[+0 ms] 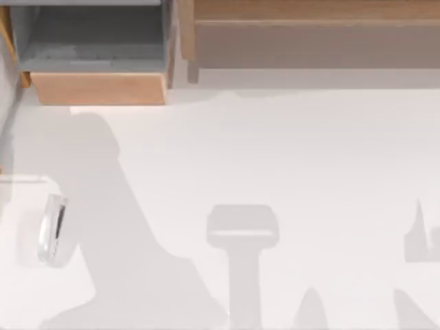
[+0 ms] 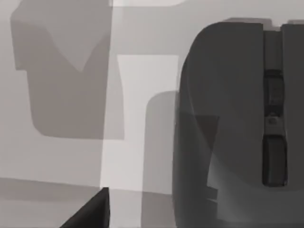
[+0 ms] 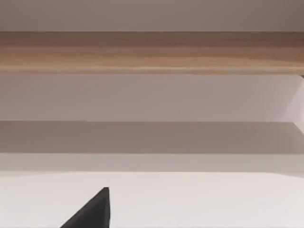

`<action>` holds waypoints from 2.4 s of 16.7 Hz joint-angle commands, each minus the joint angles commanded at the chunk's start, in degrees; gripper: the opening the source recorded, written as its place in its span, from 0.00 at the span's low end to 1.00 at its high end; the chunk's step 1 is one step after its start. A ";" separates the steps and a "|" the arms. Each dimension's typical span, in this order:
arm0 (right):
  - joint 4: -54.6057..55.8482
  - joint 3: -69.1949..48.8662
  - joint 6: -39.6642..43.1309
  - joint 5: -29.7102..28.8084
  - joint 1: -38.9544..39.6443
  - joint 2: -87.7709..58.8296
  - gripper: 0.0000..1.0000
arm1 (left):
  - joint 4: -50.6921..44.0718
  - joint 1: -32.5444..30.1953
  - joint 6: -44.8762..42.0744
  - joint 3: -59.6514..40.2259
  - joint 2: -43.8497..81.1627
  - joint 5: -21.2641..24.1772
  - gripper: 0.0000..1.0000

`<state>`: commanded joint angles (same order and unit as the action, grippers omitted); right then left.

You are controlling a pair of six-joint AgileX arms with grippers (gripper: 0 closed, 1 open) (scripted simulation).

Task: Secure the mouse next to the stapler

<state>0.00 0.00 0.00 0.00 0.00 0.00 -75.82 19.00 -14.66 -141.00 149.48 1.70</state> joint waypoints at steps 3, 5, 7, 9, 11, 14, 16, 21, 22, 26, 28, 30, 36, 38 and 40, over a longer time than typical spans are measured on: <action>0.00 0.00 0.00 0.00 0.00 0.00 1.00 | 0.76 0.09 -0.19 0.65 0.06 0.06 1.00; 0.00 0.00 0.00 0.00 0.00 0.00 1.00 | 1.53 0.14 -0.27 1.35 0.15 0.07 1.00; 0.00 0.00 0.00 0.00 0.00 0.00 1.00 | 2.25 0.14 -0.26 2.07 0.16 0.06 1.00; 0.00 0.00 0.00 0.00 0.00 0.00 1.00 | 2.85 0.12 -0.20 2.71 0.02 0.04 1.00; 0.00 0.00 0.00 0.00 0.00 0.00 1.00 | 3.39 0.10 -0.14 3.29 -0.13 0.03 1.00; 0.00 0.00 0.00 0.00 0.00 0.00 1.00 | 4.49 0.02 -0.05 4.09 -0.13 0.06 1.00; 0.00 0.00 0.00 0.00 0.00 0.00 1.00 | 5.45 -0.16 0.06 4.56 0.22 0.07 1.00; 0.00 0.00 0.00 0.00 0.00 0.00 1.00 | 5.93 -0.38 0.11 4.96 0.82 0.06 1.00; 0.00 0.00 0.00 0.00 0.00 0.00 1.00 | 5.93 -0.38 0.11 4.96 0.82 0.06 0.92; 0.00 0.00 0.00 0.00 0.00 0.00 1.00 | 5.93 -0.38 0.11 4.96 0.82 0.06 0.62; 0.00 0.00 0.00 0.00 0.00 0.00 1.00 | 5.93 -0.38 0.11 4.96 0.82 0.06 0.47; 0.00 0.00 0.00 0.00 0.00 0.00 1.00 | 5.93 -0.38 0.11 4.96 0.82 0.06 0.32; 0.00 0.00 0.00 0.00 0.00 0.00 1.00 | 5.93 -0.38 0.11 4.96 0.82 0.06 0.00; 0.00 0.00 0.00 0.00 0.00 0.00 1.00 | 5.93 -0.38 0.11 4.96 0.82 0.06 0.00; 0.00 0.00 0.00 0.00 0.00 0.00 1.00 | 5.93 -0.38 0.11 4.96 0.82 0.06 0.00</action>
<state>0.00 0.00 0.00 0.00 0.00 0.00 -69.89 18.62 -14.55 -136.04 150.30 1.76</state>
